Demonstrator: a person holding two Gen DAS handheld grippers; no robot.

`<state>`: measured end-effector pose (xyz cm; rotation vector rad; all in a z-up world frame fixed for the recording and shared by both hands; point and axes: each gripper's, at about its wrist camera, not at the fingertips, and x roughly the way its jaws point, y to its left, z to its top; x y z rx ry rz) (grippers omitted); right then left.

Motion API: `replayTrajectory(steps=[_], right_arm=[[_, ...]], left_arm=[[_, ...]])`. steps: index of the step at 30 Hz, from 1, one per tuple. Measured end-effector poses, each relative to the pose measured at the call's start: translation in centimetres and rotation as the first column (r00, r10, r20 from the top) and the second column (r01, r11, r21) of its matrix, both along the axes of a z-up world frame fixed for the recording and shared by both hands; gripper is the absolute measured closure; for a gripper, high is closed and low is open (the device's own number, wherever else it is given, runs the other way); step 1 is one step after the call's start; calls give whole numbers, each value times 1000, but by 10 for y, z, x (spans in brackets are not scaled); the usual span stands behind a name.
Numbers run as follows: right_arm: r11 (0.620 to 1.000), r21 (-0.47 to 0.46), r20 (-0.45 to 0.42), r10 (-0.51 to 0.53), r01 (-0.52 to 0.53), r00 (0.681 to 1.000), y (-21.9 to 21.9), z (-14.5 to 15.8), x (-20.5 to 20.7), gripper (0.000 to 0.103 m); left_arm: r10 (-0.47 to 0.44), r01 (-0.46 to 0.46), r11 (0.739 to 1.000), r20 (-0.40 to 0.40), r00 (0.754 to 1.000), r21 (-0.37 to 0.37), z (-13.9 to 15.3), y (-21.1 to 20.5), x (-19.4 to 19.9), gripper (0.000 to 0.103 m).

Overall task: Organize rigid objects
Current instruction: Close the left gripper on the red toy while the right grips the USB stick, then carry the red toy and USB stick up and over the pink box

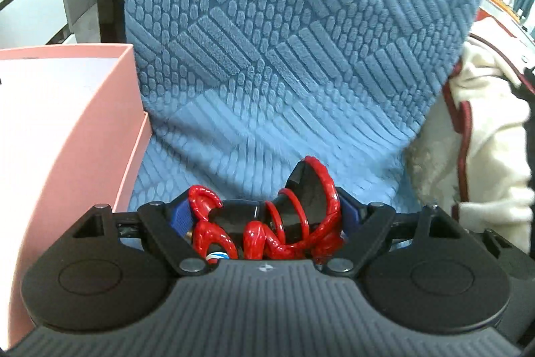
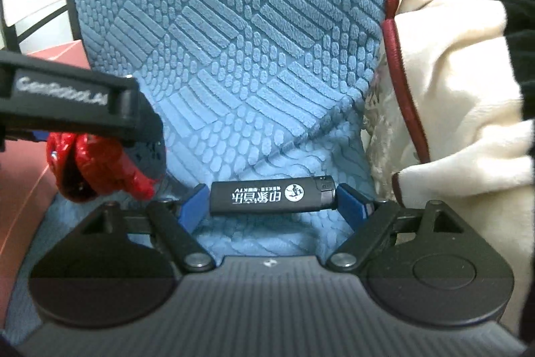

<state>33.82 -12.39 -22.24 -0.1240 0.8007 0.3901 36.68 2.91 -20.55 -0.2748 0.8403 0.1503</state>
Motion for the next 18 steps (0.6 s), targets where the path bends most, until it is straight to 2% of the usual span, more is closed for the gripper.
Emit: replayTrajectory(steps=[5,10,18], right_arm=[[1000,19,-36,20,-20,999,-11,-1,-18,19],[999,0,-18,35,-35,999,-10,10,-31,19],[1000,16,-55,19,-18,998,-13,22,-58,19]], left_arm=[[-32,32,999,11,999,12,5,-1,-26,18],[-67,67,998,23,997,16,15,-2,-48,18],[-111,111,994,27,993,11,23,3,-76,18]])
